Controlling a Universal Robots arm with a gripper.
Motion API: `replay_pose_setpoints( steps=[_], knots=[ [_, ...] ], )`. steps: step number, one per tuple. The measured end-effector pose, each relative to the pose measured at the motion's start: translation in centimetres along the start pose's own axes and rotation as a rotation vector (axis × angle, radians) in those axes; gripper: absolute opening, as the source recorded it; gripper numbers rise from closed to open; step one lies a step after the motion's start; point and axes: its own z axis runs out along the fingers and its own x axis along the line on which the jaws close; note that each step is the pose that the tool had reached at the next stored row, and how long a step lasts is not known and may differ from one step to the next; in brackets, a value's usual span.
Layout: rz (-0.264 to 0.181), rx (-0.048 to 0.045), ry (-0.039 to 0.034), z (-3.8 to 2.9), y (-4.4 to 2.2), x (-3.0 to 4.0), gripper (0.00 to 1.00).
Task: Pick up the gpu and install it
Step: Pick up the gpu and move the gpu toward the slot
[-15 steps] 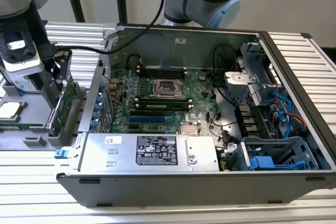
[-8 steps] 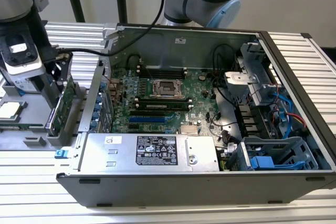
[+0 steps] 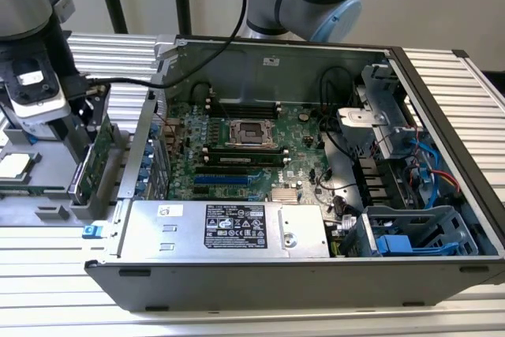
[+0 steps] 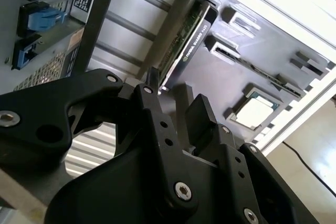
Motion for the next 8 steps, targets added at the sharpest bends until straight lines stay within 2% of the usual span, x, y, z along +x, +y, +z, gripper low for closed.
replay_pose_setpoints(
  steps=[8],
  knots=[
    [0.000, 0.0000, 0.0000, 0.64, -0.05, 0.17, 1.00]
  ],
)
